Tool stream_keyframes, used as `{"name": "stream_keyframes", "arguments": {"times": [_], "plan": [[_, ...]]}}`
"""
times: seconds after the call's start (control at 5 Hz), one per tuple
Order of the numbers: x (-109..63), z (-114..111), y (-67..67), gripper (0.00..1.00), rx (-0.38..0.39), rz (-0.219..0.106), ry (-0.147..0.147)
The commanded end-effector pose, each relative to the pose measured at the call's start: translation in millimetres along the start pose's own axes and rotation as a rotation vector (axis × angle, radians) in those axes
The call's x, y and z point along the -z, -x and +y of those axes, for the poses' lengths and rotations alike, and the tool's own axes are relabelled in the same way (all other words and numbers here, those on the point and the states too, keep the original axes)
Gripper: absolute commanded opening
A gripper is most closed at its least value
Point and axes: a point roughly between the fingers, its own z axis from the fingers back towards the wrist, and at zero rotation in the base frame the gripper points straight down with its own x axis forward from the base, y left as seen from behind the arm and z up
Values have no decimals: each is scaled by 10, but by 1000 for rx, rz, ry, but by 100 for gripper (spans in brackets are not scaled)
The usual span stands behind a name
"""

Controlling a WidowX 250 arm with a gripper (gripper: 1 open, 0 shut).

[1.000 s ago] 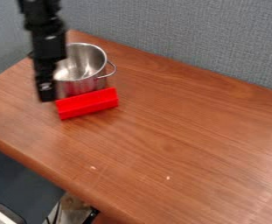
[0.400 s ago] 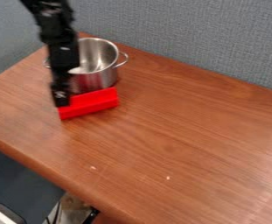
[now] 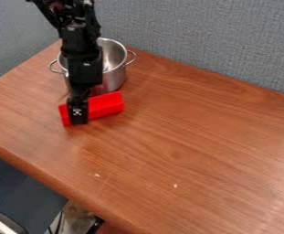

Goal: Put the red object in the metal pot

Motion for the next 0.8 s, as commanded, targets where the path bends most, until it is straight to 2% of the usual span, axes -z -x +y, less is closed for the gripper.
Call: {"name": "stream_keyframes", "arguments": {"times": [0.0, 0.2, 0.4, 0.6], "plan": [[-139, 32, 64, 0, 4, -4, -64], [-138, 17, 157, 0, -7, -4, -77], [-200, -2, 265, 0, -21, 0, -103], [-296, -35, 181, 0, -38, -8, -107]]}}
